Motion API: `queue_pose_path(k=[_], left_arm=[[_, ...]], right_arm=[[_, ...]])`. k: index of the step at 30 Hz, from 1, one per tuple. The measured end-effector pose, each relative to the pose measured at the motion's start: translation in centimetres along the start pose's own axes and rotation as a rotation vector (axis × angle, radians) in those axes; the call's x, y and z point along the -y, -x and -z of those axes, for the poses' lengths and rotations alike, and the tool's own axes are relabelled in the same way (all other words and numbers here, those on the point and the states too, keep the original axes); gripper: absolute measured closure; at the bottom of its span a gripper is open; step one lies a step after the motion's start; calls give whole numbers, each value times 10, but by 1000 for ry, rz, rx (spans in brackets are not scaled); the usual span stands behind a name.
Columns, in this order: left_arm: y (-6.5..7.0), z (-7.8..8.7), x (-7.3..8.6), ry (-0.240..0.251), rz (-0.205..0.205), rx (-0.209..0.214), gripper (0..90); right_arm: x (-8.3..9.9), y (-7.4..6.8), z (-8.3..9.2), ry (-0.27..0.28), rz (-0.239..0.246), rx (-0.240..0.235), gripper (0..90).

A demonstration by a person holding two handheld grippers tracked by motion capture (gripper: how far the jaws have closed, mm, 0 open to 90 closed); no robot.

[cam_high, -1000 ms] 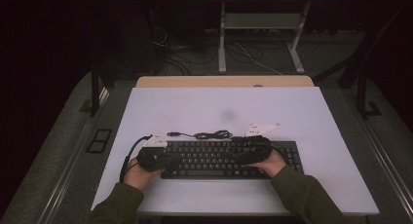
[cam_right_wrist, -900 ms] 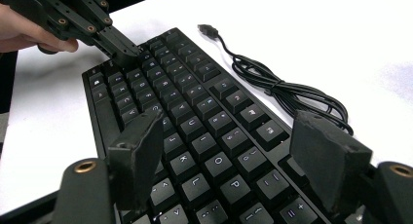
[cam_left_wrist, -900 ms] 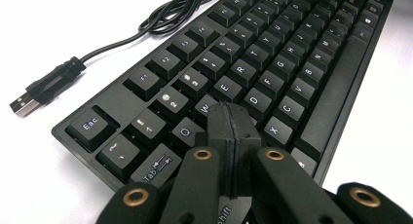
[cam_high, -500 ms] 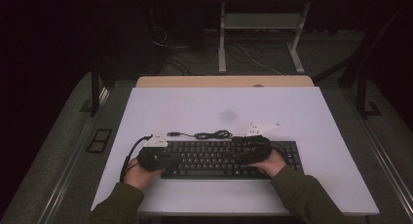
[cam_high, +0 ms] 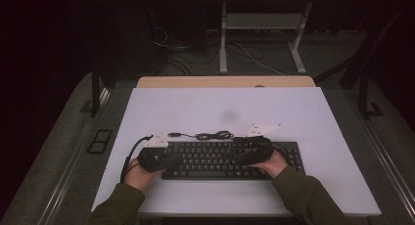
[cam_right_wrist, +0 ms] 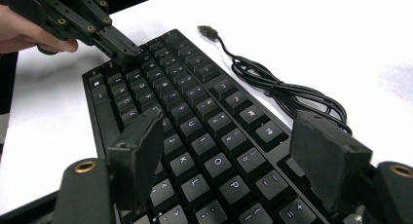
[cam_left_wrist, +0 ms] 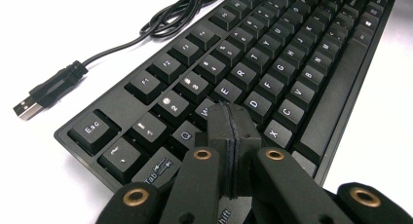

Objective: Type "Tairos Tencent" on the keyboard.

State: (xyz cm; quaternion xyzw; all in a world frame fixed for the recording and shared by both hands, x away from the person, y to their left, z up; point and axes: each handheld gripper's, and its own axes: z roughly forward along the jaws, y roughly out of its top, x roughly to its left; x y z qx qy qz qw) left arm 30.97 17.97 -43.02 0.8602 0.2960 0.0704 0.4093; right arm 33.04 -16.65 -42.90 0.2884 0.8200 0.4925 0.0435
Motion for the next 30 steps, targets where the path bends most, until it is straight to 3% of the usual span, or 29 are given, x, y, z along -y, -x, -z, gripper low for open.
queue_pose_path(k=[7, 21, 30], left_arm=[[1, 2, -2, 25, 10, 6, 849], [9, -2, -6, 47, 5, 9, 676], [11, -7, -7, 71, 25, 14, 457]], right_arm=[[0, 1, 1, 6, -7, 4, 277], [-3, 3, 1, 16, -3, 7, 273], [-9, 2, -7, 13, -3, -2, 264]])
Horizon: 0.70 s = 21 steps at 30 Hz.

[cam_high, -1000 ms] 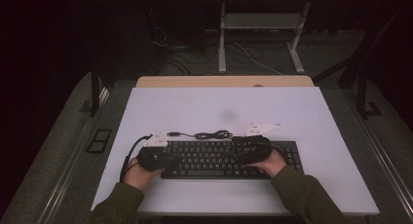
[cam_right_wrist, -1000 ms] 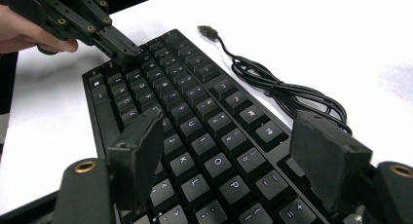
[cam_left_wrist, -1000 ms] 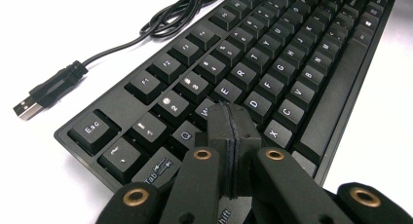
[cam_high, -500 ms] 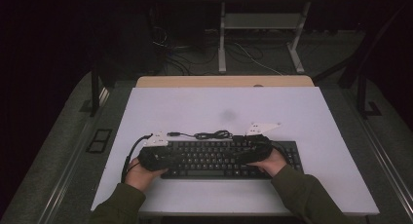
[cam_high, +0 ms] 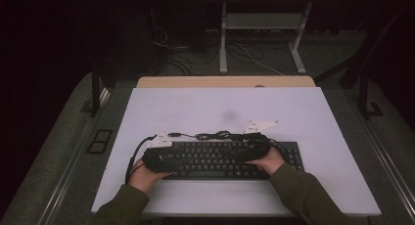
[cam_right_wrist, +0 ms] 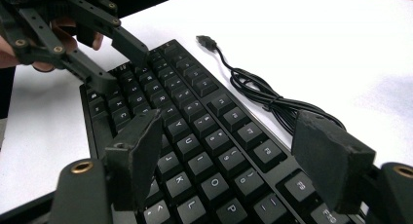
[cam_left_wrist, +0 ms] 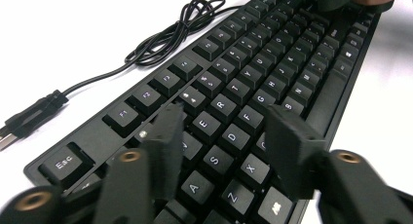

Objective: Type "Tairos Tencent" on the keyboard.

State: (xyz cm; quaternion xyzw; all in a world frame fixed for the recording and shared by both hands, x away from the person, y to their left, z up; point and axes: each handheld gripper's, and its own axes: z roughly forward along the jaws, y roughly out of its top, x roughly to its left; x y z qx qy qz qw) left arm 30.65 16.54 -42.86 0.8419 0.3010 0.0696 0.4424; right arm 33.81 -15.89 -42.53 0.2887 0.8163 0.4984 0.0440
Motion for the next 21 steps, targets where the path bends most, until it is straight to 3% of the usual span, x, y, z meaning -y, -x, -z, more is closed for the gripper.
queue_pose_path(k=[5, 13, 21], left_arm=[[1, -3, 0, 8, 2, -3, 354], [3, -6, -1, 38, 6, 2, 266], [5, -8, -3, 54, 8, -14, 165]], right_arm=[[-4, 0, -5, -11, 24, 1, 279], [-10, -4, -16, -38, 54, -12, 409], [-11, -4, -23, -57, 43, -26, 660]])
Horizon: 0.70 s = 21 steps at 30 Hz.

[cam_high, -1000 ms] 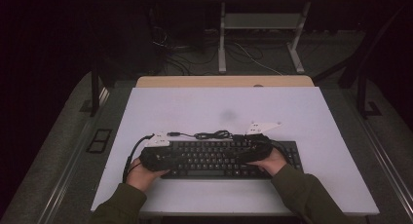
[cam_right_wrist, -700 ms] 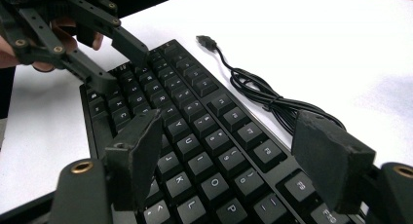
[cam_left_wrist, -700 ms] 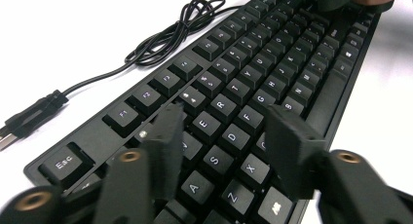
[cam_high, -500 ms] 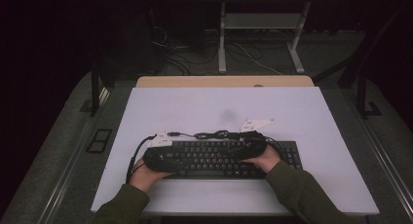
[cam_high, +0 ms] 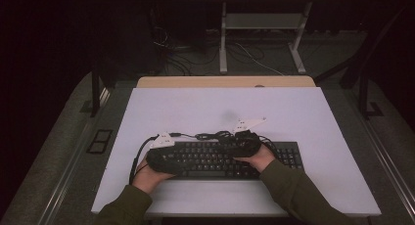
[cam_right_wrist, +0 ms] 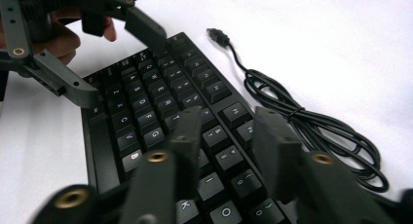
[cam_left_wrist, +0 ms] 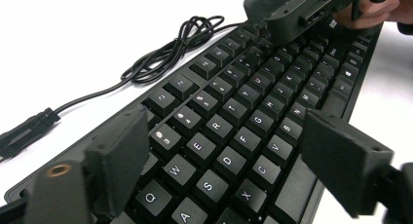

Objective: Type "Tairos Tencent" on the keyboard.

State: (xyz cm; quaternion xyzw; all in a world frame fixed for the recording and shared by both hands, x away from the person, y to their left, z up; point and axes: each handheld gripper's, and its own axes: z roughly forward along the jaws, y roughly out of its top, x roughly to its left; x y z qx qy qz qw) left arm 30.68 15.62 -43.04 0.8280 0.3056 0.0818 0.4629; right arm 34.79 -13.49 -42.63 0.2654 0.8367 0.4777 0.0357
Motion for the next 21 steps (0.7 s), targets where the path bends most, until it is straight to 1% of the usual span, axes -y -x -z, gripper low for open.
queue_pose_path(k=[1, 2, 3, 8, 9, 10, 13, 21], left_arm=[[0, 0, 0, 3, 1, -2, 142], [0, -1, -1, 2, 0, -5, 135], [0, -1, -1, 3, 0, -5, 135], [1, -3, -1, 0, -8, 4, 89], [2, -3, -1, -3, -11, 6, 72], [2, -4, -1, -4, -5, 9, 23], [3, -7, -1, -12, -5, 11, 0], [4, -9, -1, -21, -11, 17, 0]], right_arm=[[1, -1, 0, -10, -2, -8, 717], [2, 0, -1, -11, -5, -11, 746], [2, 0, -1, -11, -5, -11, 746], [5, 1, -1, -32, -6, -29, 851], [5, 1, -1, -38, -9, -35, 870], [6, 1, -1, -50, -3, -41, 884], [6, 0, -2, -62, -3, -47, 892], [8, -1, -5, -91, 0, -56, 892]])
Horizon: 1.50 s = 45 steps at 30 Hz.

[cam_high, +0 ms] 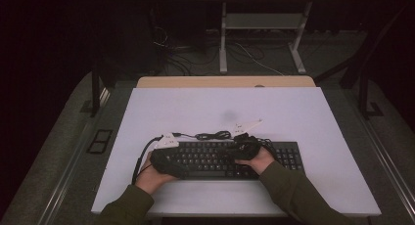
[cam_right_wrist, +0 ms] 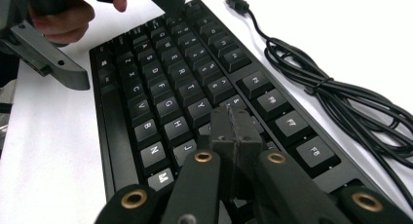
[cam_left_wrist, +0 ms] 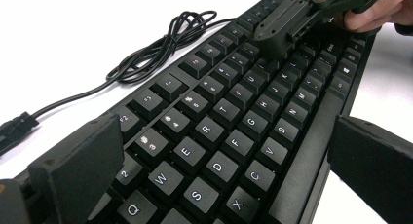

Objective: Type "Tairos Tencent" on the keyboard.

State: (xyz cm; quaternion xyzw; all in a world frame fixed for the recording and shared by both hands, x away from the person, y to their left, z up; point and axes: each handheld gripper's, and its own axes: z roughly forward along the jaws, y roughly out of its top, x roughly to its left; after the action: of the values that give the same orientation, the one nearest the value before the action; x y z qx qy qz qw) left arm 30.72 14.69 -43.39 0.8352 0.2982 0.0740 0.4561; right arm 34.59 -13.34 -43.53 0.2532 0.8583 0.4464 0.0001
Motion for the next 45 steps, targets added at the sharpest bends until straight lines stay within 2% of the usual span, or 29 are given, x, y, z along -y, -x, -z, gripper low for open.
queue_pose_path(k=[15, 20, 35, 45], left_arm=[[2, -2, -1, -8, -10, 14, 0], [2, -3, -1, -9, -14, 16, 0], [2, -2, -1, -8, -21, 14, 0], [3, 0, -3, 2, -33, 6, 0]], right_arm=[[3, 0, -5, -52, -5, 15, 892], [3, 0, -6, -53, -6, 15, 893], [2, 1, -3, -29, -16, 4, 889], [1, 1, 2, 8, -22, -10, 806]])
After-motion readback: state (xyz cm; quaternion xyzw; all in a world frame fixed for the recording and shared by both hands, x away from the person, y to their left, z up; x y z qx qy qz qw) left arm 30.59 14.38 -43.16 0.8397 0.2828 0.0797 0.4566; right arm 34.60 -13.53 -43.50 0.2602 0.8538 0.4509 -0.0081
